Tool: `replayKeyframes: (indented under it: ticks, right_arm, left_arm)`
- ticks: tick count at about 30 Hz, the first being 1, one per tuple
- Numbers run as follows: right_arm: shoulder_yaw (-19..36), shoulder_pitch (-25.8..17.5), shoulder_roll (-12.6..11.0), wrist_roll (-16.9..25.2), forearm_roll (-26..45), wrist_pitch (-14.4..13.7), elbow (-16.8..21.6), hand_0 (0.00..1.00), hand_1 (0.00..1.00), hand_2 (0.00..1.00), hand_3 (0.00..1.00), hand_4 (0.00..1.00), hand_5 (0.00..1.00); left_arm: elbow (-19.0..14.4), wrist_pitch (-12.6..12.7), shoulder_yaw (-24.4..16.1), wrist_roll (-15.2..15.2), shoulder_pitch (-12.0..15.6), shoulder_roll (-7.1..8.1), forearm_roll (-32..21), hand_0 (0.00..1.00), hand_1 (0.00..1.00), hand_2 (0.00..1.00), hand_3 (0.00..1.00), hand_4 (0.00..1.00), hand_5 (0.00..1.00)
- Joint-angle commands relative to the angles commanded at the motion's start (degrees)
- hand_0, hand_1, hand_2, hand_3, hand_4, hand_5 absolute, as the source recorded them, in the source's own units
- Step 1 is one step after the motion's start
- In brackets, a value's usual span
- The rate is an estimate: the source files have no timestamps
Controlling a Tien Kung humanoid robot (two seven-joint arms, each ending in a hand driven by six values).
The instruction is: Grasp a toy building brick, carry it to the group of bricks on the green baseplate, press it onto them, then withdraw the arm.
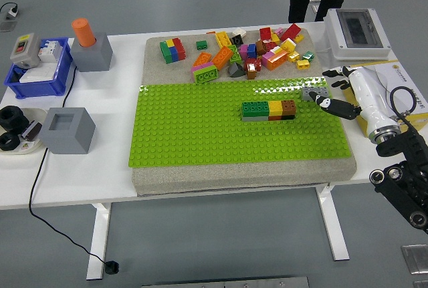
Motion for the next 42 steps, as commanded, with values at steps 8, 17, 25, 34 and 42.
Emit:
replayKeyframes:
  ticks: [8,17,25,34,42]
  right_arm:
    - [-1.6,3.2,-0.4,-0.7,-3.9,0.1,-4.4,0.598,0.641,0.744,0.672,0.796,0.367]
    - [-3.9,6.8,-0.8,-2.7,-10.2,1.5,-9.1,0.619,0.653,0.744,0.668,0.778,0.339]
    - [-3.6,7.6,-0.4,-3.8,-14.5,1.7,-9.8,0.629,0.655,0.744,0.669,0.754,0.307]
    - [-5.7,9.5,-0.8,-5.7,-17.9,3.1,-11.3,0.633,0.656,0.744,0.668,0.747,0.291]
    - [-9.2,13.7,-1.0,-8.5,-21.6,5.8,-15.3,0.633,0.658,0.747,0.671,0.742,0.285]
  left_arm:
    - [0.0,0.1,0.1,-0.3,-0.1,0.03,-0.1,0.780,0.782,0.747,0.434,0.998,0.859]
    - [0.0,0.1,0.2,-0.4,-0.3,0.04,-0.1,0.778,0.781,0.747,0.433,0.998,0.859]
    - [0.0,0.0,0.1,-0.3,-0.4,0.01,0.2,0.779,0.780,0.746,0.433,0.998,0.861]
    - [0.0,0.1,0.2,-0.2,-0.4,-0.08,0.1,0.779,0.779,0.746,0.438,0.998,0.862]
    - [0.0,0.0,0.1,0.0,-0.4,0.02,0.6,0.778,0.779,0.746,0.441,0.998,0.863]
